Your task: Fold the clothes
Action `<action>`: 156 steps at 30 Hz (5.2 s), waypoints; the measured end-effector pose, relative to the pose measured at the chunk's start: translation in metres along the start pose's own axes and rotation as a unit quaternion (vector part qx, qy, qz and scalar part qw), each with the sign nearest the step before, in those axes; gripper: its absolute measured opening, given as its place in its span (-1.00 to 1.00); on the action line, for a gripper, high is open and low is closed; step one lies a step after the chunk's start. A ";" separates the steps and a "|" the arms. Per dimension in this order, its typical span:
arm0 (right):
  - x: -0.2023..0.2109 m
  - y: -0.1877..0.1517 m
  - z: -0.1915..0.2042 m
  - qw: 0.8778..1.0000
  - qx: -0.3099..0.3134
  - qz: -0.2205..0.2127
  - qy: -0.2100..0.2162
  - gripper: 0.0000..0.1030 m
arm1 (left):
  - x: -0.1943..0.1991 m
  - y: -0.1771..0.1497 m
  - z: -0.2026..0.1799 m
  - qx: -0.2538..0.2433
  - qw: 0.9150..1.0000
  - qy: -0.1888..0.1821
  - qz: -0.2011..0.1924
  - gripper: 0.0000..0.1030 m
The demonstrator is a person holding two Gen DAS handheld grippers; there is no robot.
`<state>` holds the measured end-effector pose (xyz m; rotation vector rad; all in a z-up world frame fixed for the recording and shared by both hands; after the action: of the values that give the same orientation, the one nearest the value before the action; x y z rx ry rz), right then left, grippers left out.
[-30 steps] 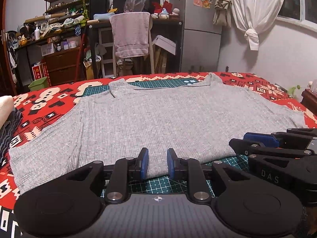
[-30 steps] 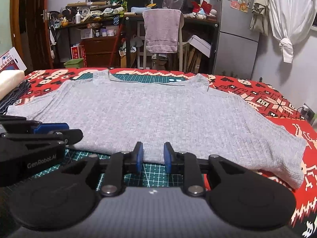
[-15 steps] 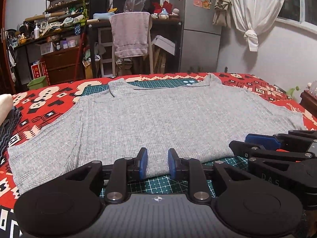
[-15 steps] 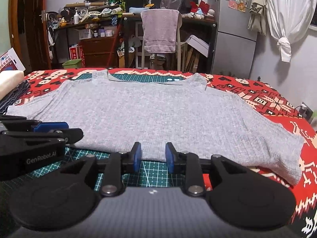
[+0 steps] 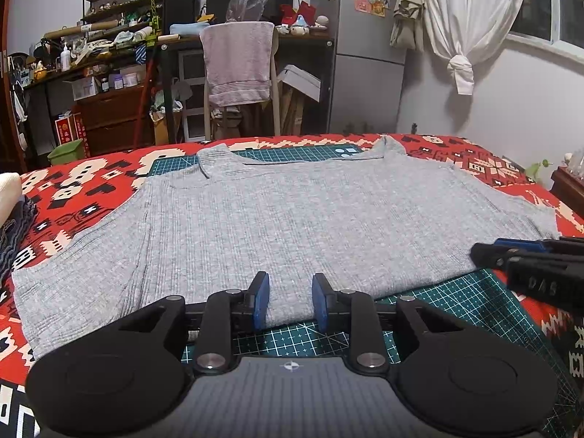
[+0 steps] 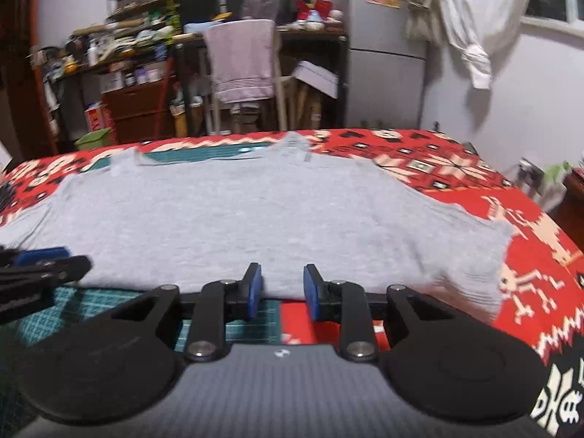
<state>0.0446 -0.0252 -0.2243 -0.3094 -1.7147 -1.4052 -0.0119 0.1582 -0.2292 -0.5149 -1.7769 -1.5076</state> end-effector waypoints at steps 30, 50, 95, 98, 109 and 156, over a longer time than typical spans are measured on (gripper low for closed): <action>0.001 0.001 0.094 0.992 0.103 0.013 0.071 -0.64 | 0.000 0.000 -0.001 -0.002 1.000 0.001 0.000 -0.48; -0.002 0.001 0.057 0.998 0.053 -0.011 0.017 -0.60 | -0.001 0.000 -0.001 -0.006 1.000 0.003 0.001 -0.47; -0.002 0.001 0.101 0.991 0.103 0.009 0.086 -0.81 | 0.029 -0.007 0.043 0.114 0.991 -0.076 -0.006 -0.93; -0.004 0.001 0.125 0.987 0.125 0.016 0.102 -0.81 | 0.028 -0.015 0.061 0.131 0.990 -0.058 0.003 -0.93; -0.004 -0.006 0.205 0.969 0.191 0.023 0.155 -0.81 | 0.041 -0.038 0.096 0.155 0.987 -0.040 0.002 -0.94; 0.014 0.112 0.016 0.994 0.097 0.020 0.053 0.99 | 0.021 0.065 0.027 -0.015 0.996 -0.057 0.061 -0.09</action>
<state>0.1031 0.0220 -0.1391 -0.1573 -1.7315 -1.1936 0.0132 0.1954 -0.1717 -0.7252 -1.7781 -1.4457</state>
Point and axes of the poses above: each gripper's, at about its wrist camera, not at the fingertips, and x roughly against the way its jaws point, z to its left, y to its top, the point moved 10 cm from there along -x, roughly the way its jaws point, and after that the axes turned 13 degrees about z, right-handed, at the moved point
